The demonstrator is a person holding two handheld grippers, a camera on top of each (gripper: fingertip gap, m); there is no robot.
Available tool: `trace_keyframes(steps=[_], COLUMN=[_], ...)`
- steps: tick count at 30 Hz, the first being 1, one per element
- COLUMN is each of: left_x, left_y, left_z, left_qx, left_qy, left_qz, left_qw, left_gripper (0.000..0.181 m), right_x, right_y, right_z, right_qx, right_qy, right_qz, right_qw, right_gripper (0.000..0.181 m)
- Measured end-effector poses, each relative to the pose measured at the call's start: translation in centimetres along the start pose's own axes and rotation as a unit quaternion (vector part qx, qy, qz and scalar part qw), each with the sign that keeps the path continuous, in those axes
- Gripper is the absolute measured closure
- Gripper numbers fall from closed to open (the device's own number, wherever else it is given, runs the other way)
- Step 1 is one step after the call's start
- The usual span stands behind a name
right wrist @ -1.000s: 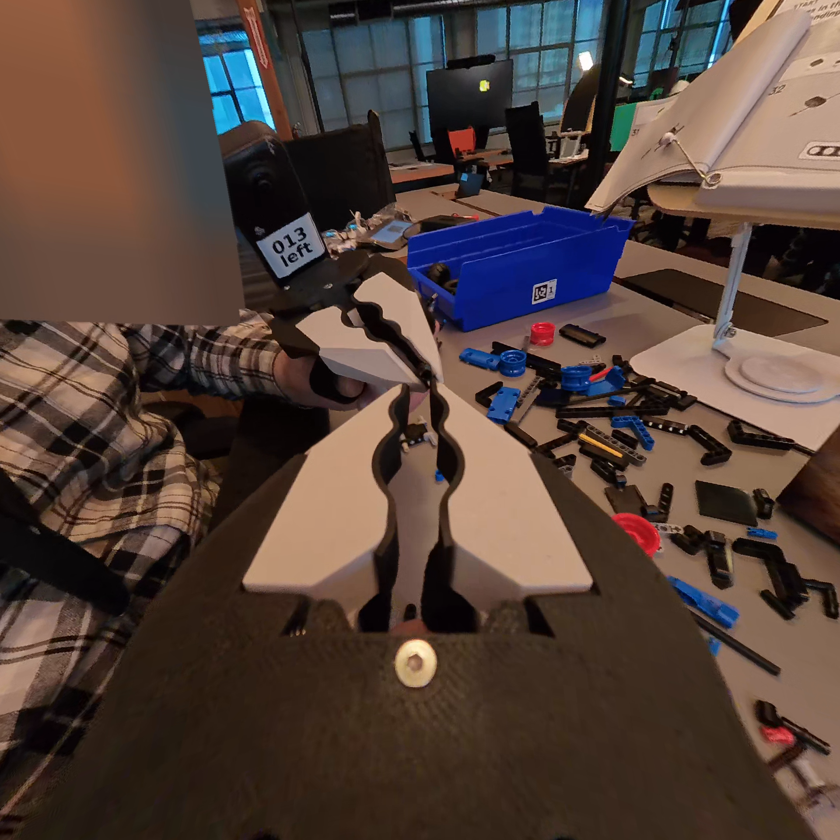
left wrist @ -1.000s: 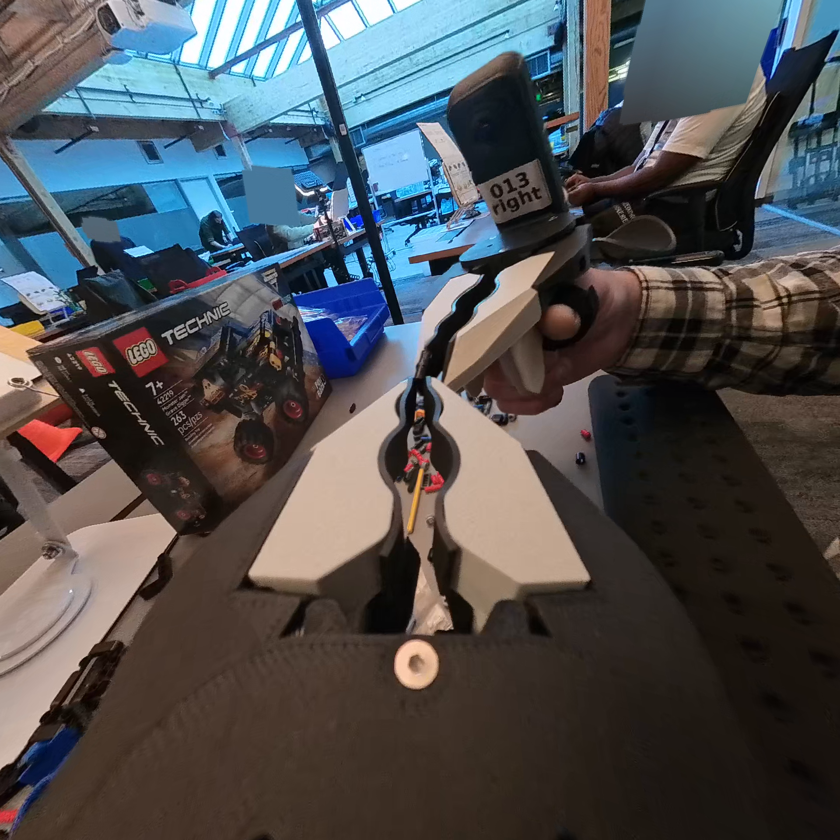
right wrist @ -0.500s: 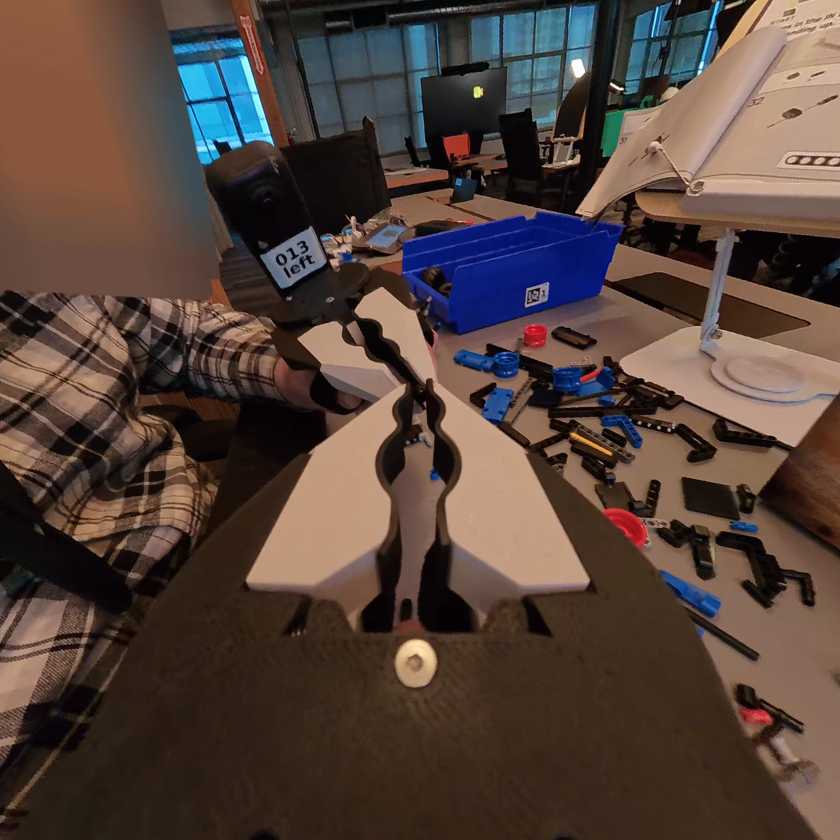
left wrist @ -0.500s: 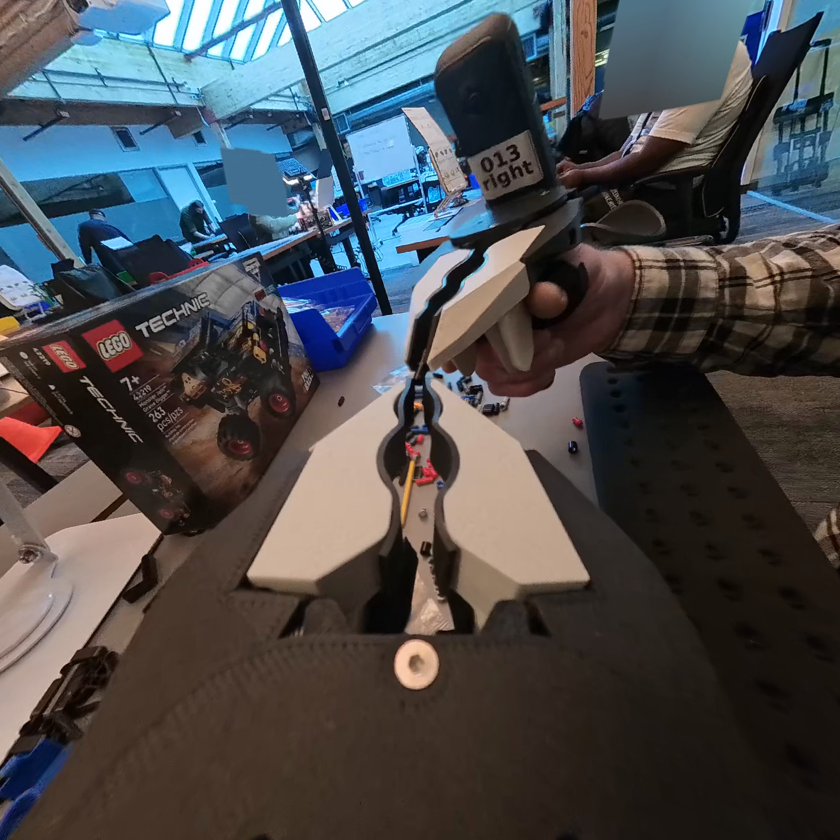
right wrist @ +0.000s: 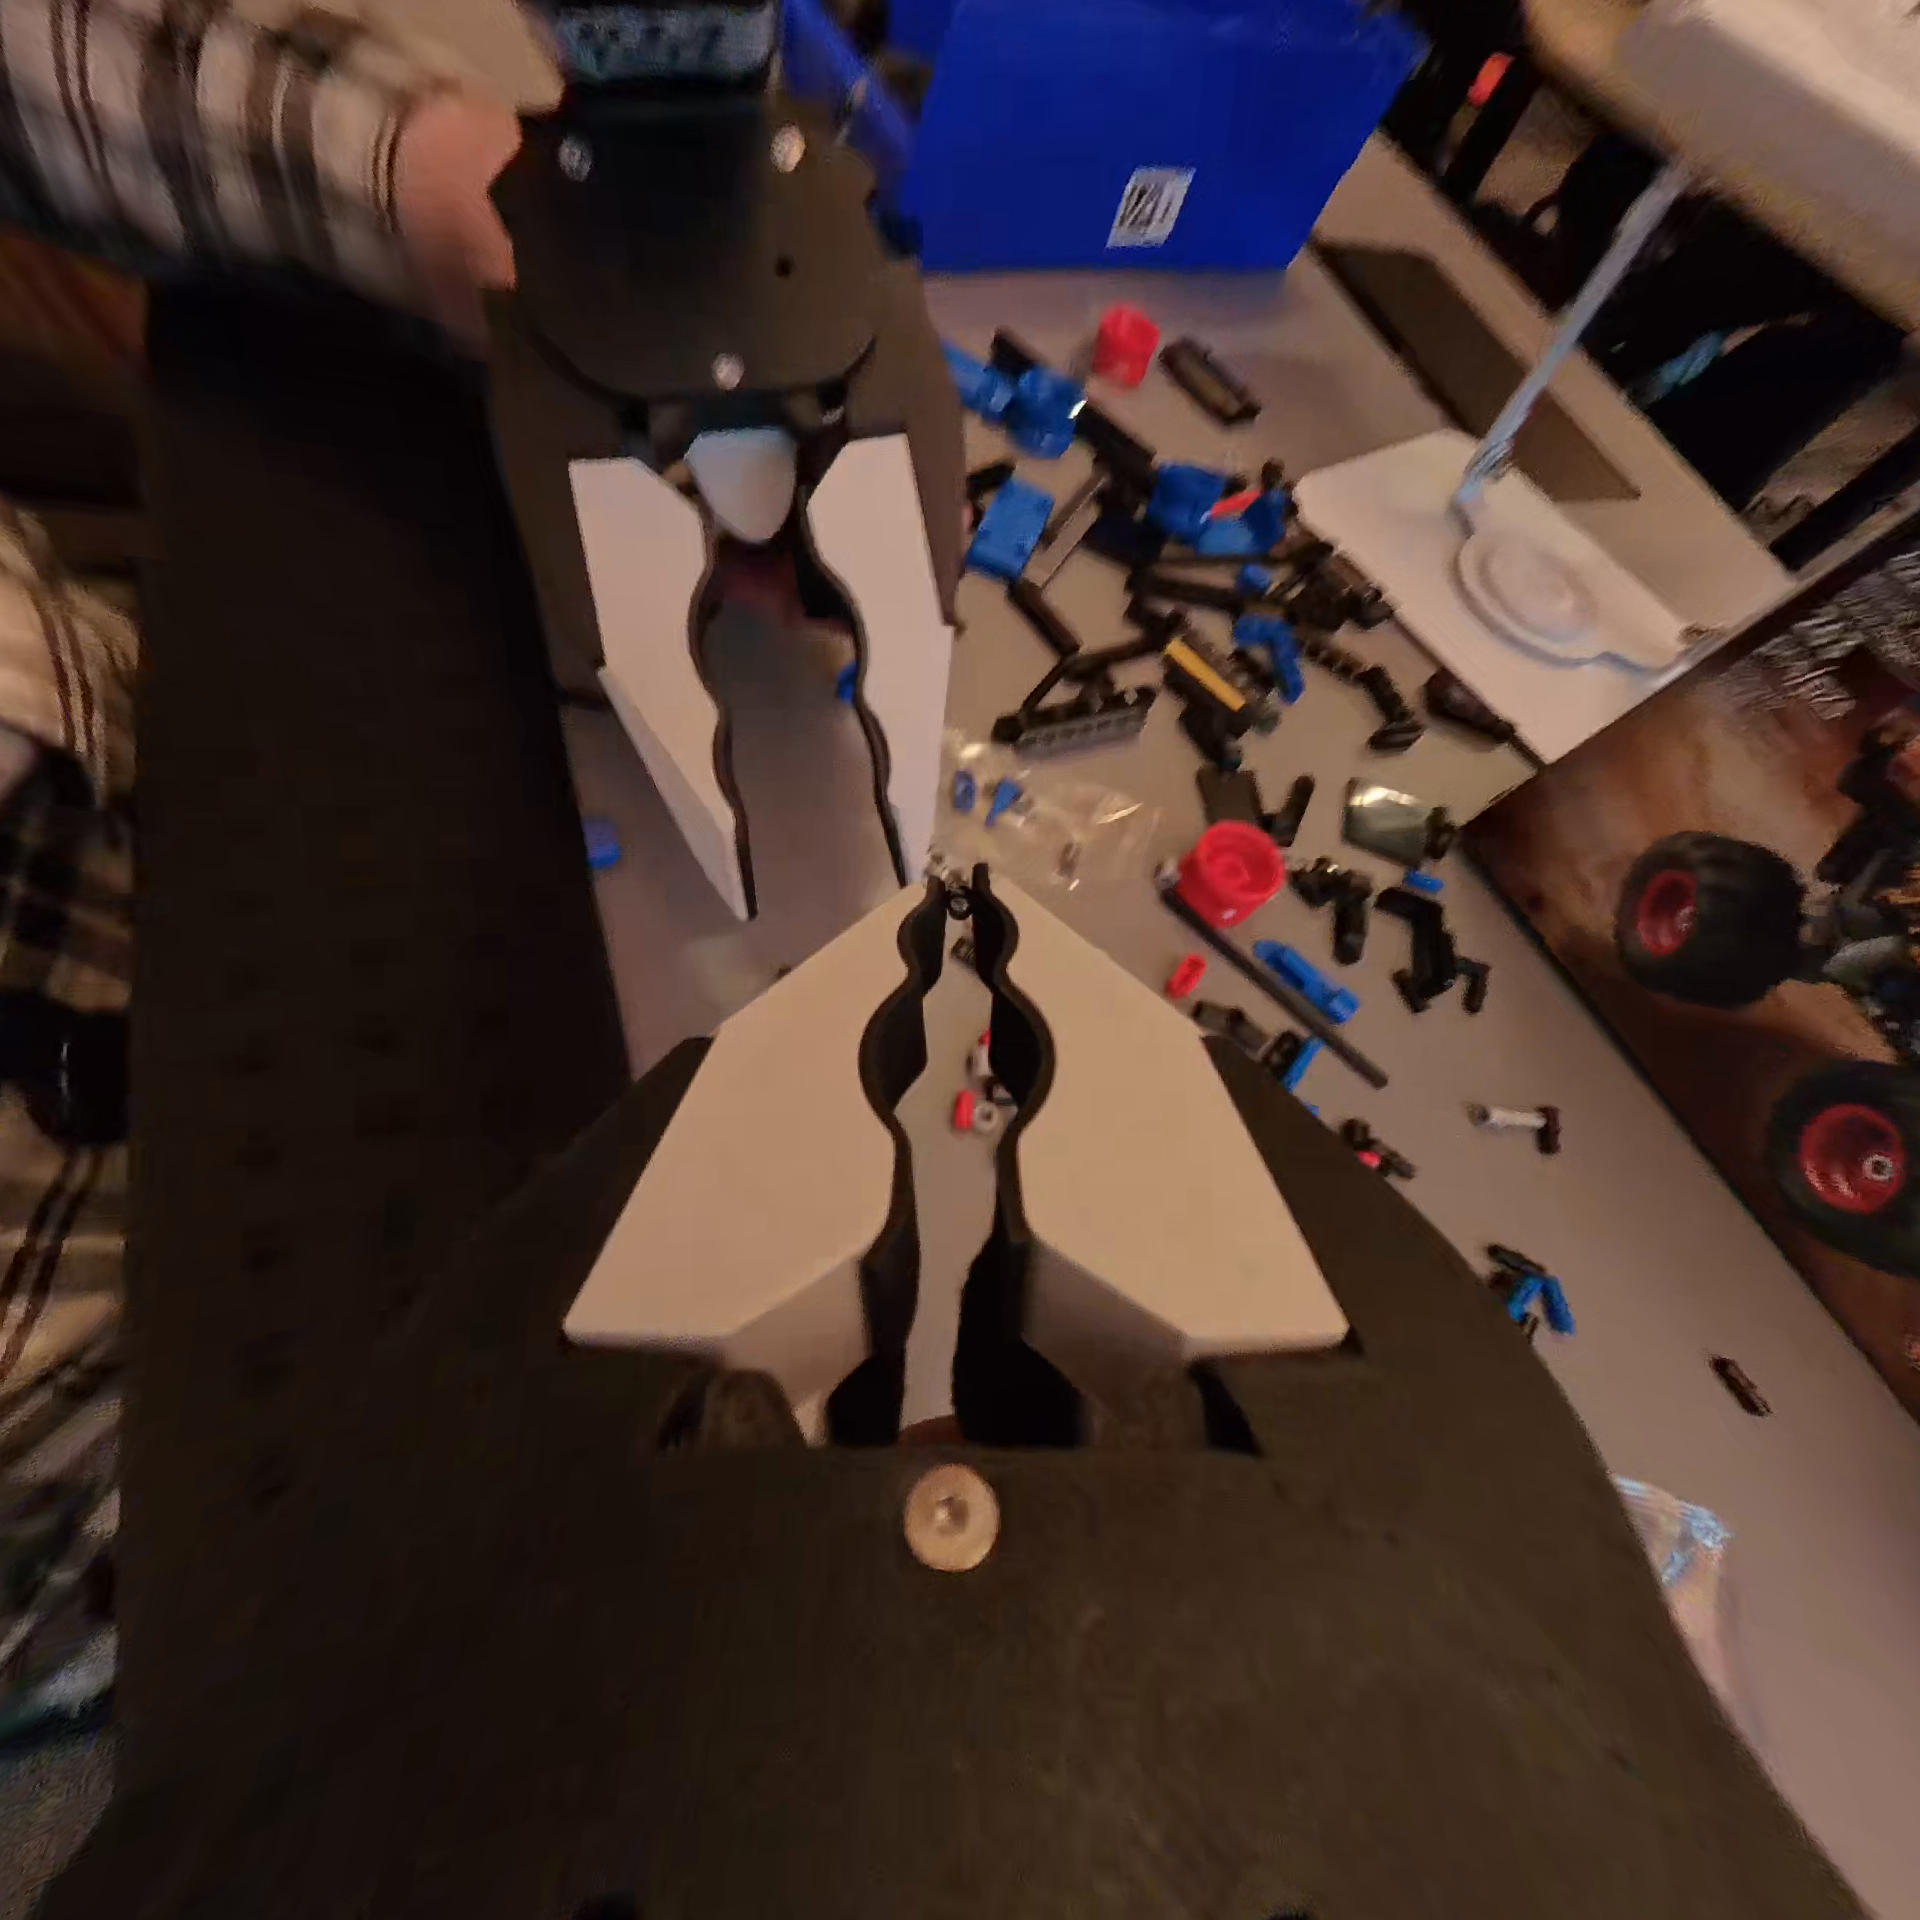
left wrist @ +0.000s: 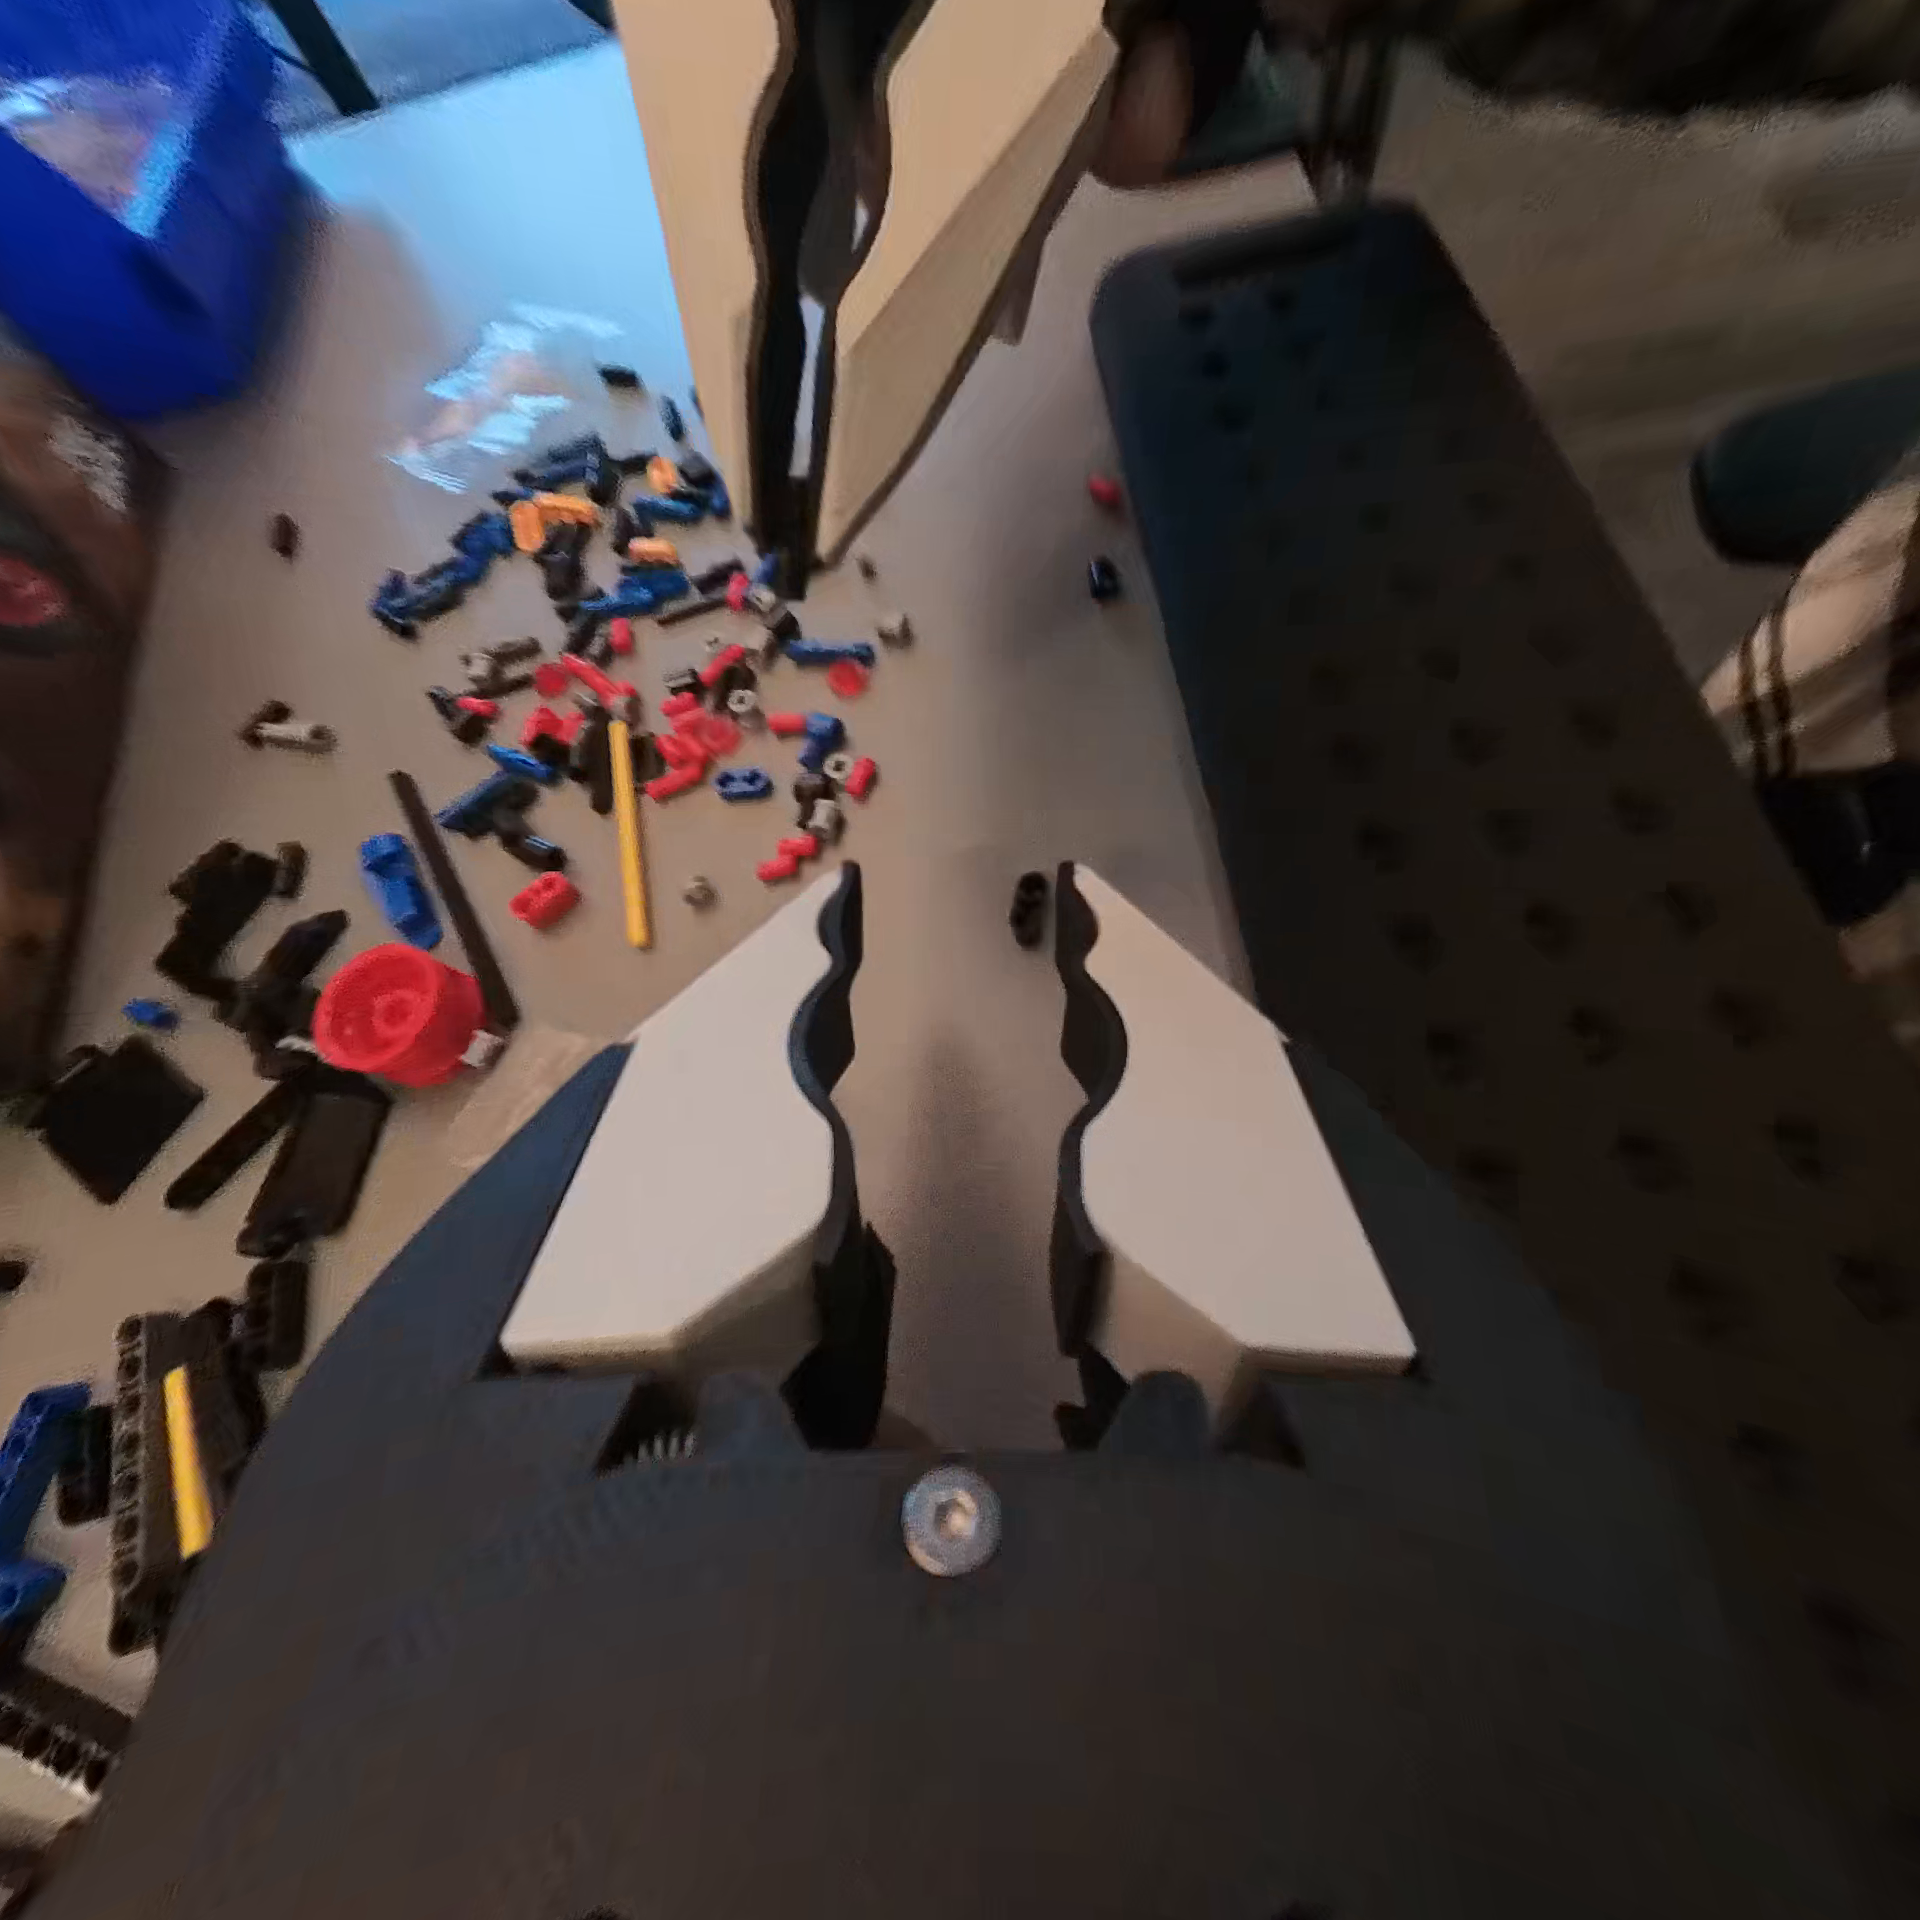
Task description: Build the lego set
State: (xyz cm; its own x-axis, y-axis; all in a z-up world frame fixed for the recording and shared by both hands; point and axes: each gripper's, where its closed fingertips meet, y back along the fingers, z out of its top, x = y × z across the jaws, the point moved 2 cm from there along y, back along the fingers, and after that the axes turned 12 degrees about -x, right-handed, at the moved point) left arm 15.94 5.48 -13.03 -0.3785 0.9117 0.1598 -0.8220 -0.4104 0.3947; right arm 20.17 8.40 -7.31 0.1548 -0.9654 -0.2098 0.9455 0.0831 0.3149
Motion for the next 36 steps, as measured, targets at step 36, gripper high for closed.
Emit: trace_keyframes(steps=[36], left_x=[-1.5], left_y=[-2.4], left_z=[-2.5], left_qx=[0.075], left_qy=[-0.022], left_qz=[-0.048], left_qw=[0.996], left_gripper=[0.175], right_x=[4.5], right_y=[-3.0], right_z=[-6.1], right_qx=[0.171], right_qy=[0.074], right_qz=[0.116], right_qw=[0.976], right_gripper=[0.177])
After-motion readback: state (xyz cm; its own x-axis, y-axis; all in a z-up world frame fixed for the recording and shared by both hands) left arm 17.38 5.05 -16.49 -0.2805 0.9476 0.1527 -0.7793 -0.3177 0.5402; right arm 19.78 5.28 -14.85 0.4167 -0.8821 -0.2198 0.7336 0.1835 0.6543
